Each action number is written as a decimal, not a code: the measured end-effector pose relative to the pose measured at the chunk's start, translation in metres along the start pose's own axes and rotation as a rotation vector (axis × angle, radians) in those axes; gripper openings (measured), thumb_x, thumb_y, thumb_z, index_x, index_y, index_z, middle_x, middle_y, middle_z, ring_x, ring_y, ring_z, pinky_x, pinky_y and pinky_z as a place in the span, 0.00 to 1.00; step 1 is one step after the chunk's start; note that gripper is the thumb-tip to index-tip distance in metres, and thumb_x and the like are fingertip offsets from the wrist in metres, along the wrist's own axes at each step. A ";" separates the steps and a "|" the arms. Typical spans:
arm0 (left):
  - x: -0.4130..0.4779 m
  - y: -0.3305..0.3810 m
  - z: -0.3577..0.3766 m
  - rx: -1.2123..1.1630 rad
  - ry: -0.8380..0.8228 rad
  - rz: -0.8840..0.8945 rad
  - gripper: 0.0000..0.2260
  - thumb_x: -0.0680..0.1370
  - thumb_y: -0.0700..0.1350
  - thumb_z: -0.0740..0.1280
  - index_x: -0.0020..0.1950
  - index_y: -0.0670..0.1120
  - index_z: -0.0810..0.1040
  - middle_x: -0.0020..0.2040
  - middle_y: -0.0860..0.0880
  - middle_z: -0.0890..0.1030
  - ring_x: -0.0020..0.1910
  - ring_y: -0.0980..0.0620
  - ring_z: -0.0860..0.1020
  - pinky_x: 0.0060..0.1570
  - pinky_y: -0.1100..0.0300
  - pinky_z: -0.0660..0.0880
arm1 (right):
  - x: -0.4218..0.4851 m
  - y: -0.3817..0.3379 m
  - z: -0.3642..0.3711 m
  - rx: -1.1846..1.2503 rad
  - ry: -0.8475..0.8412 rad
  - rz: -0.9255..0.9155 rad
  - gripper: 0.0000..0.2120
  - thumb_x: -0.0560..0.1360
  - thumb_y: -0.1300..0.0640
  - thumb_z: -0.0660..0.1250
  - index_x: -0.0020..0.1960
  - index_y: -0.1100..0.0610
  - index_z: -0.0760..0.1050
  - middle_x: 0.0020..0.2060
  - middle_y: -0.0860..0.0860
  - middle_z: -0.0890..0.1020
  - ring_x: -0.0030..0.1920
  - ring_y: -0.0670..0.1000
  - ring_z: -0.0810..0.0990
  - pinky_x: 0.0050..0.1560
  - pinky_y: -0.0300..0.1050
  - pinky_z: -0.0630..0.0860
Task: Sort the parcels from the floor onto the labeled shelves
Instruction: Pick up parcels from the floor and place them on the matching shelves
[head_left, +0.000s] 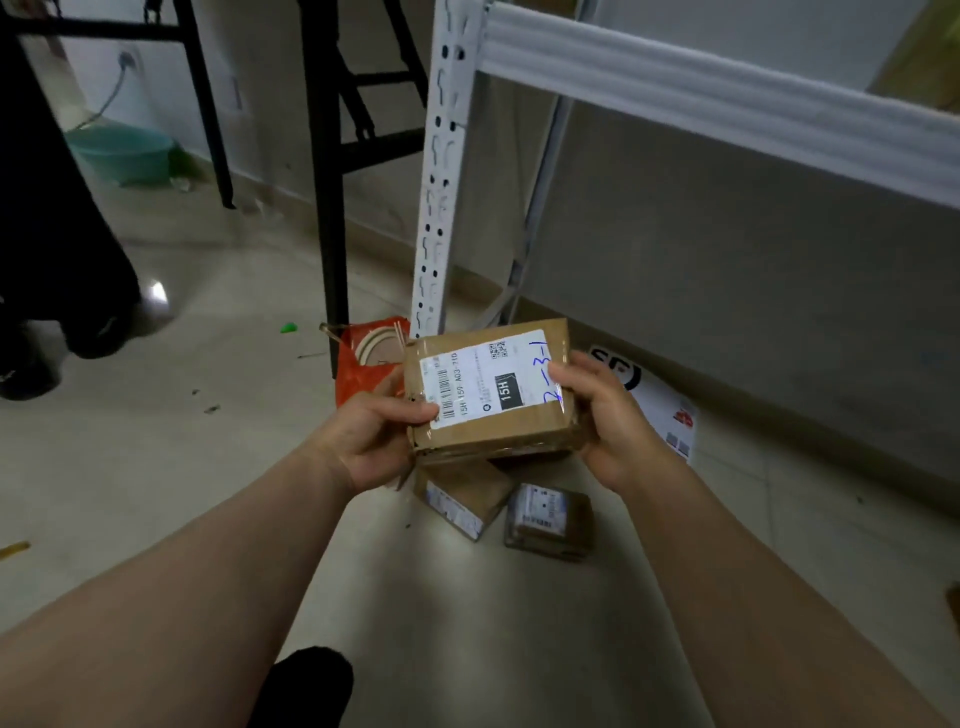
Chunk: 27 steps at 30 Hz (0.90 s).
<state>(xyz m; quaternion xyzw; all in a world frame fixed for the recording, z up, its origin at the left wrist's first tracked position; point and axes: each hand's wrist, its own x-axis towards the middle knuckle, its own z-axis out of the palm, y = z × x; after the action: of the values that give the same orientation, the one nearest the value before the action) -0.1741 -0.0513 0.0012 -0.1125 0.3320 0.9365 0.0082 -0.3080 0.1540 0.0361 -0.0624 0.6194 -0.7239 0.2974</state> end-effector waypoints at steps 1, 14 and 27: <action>0.003 -0.001 0.003 0.026 -0.016 -0.010 0.37 0.64 0.27 0.69 0.73 0.44 0.70 0.66 0.37 0.77 0.64 0.36 0.77 0.59 0.42 0.77 | -0.002 -0.005 -0.004 0.001 0.001 -0.016 0.30 0.74 0.58 0.73 0.73 0.53 0.67 0.56 0.53 0.86 0.55 0.55 0.85 0.56 0.55 0.81; 0.017 0.000 0.035 0.060 0.203 0.040 0.25 0.71 0.44 0.74 0.68 0.43 0.76 0.61 0.44 0.82 0.59 0.42 0.81 0.62 0.40 0.74 | -0.018 -0.009 -0.030 0.039 -0.095 -0.042 0.35 0.67 0.67 0.71 0.72 0.53 0.68 0.55 0.54 0.84 0.50 0.56 0.84 0.55 0.60 0.79; 0.003 0.060 0.137 0.384 -0.033 0.561 0.23 0.74 0.45 0.70 0.68 0.41 0.74 0.47 0.55 0.83 0.48 0.58 0.80 0.53 0.57 0.72 | -0.046 -0.085 -0.019 0.063 -0.177 -0.288 0.35 0.68 0.57 0.76 0.71 0.55 0.65 0.55 0.54 0.86 0.51 0.53 0.85 0.54 0.57 0.82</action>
<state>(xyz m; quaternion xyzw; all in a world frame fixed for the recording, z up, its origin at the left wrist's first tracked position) -0.2107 -0.0127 0.1406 0.0018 0.5201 0.8244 -0.2233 -0.3096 0.1982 0.1242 -0.2048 0.5525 -0.7697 0.2455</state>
